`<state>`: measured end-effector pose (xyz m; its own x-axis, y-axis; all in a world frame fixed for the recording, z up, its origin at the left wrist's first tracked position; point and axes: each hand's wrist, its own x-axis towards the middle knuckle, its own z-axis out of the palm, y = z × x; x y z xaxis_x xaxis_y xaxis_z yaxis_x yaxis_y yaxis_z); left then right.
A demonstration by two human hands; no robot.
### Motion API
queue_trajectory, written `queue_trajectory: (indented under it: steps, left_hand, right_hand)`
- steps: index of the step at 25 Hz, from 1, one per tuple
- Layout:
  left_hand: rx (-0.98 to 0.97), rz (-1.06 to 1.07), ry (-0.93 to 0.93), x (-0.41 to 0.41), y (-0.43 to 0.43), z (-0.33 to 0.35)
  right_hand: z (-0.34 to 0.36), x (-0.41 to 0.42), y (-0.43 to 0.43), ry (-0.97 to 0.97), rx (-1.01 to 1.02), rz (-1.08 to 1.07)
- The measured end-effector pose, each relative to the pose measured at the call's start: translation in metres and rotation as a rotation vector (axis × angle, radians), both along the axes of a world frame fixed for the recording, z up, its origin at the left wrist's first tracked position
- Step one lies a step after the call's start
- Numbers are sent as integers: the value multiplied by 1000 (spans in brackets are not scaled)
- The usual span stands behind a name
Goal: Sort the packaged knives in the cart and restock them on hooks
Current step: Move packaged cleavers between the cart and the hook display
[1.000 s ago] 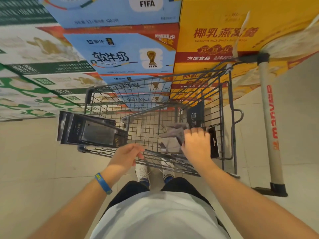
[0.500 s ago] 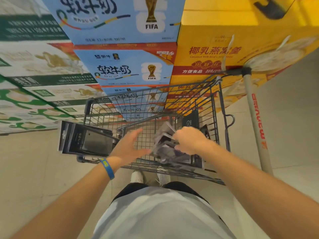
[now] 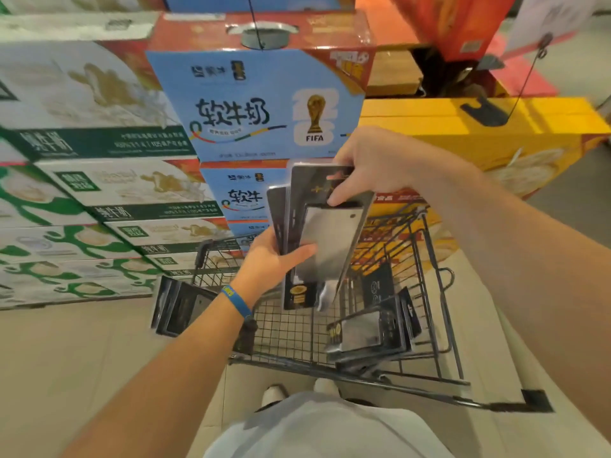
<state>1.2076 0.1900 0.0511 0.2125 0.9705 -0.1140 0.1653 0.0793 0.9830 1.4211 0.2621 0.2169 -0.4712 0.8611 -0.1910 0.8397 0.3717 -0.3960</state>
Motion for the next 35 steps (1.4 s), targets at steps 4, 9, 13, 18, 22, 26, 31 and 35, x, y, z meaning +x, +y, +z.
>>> queue_trajectory:
  steps: [4, 9, 13, 18, 22, 26, 31, 35]
  left_hand:
    - [81, 252, -15, -9, 7, 20]
    - [-148, 426, -295, -30, 7, 33]
    - [-439, 200, -495, -59, -15, 21]
    - [-296, 403, -302, -60, -36, -1]
    - [-177, 527, -28, -79, -35, -8]
    - [-78, 416, 45, -66, -27, -14]
    - [-71, 276, 88, -16, -27, -39]
    - [-78, 92, 102, 65, -55, -40]
  right_hand:
    - [-36, 4, -10, 889, 15, -499]
    - [-145, -75, -89, 1074, -444, -568]
    - [-157, -77, -81, 1216, -500, -628]
    - [-168, -64, -86, 1138, -593, -601]
    - [-184, -53, -110, 1126, -364, -874]
    - [-192, -35, -148, 1000, -250, -1171]
    - [-187, 18, -224, 919, -133, -1322]
    - [-182, 66, -310, 925, 13, -1589]
